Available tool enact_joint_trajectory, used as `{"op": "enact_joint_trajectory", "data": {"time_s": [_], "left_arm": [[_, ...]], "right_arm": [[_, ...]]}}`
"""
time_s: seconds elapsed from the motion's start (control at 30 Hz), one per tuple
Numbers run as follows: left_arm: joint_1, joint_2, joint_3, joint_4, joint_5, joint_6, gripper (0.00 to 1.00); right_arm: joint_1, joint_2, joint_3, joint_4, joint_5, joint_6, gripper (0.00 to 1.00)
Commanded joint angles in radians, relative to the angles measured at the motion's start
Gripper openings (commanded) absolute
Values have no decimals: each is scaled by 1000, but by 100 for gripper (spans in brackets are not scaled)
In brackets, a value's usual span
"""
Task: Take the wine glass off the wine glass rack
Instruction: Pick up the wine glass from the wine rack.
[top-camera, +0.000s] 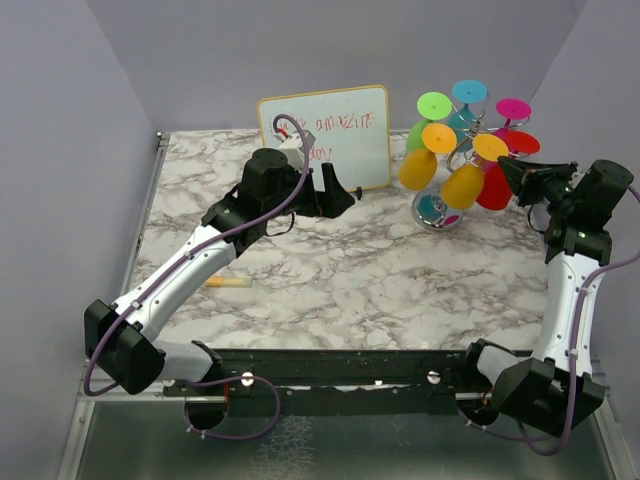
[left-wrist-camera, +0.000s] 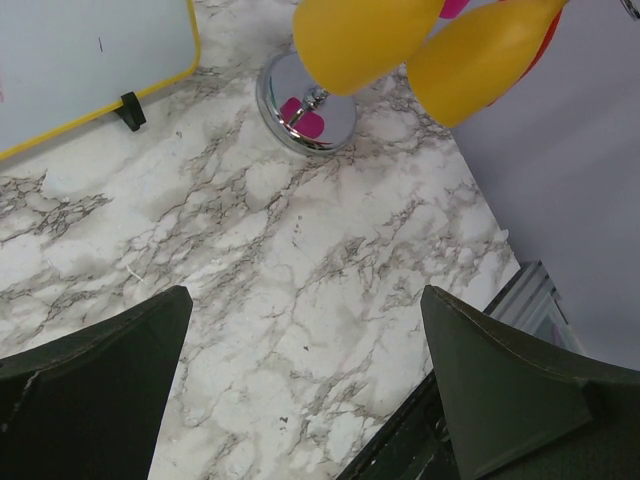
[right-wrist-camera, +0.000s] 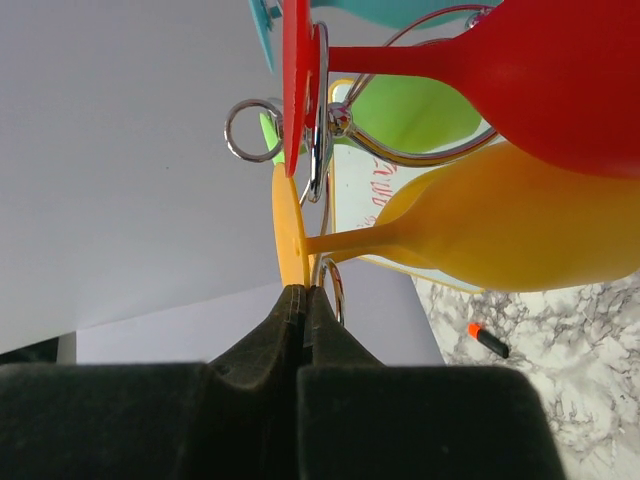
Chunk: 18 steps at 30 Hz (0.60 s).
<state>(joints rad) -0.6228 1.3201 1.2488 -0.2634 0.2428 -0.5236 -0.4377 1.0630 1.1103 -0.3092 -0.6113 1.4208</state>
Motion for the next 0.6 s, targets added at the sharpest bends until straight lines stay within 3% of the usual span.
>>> {"op": "enact_joint_trajectory", "data": {"time_s": [0.0,0.57], "left_arm": [[3,-21,-8,9,17,-7,99],[3,-35,-13,-15,19,7,99]], "right_arm": [[-1,-30,42,-59,59,-16,1],[-2,-61,33,-108,29,-4,0]]}}
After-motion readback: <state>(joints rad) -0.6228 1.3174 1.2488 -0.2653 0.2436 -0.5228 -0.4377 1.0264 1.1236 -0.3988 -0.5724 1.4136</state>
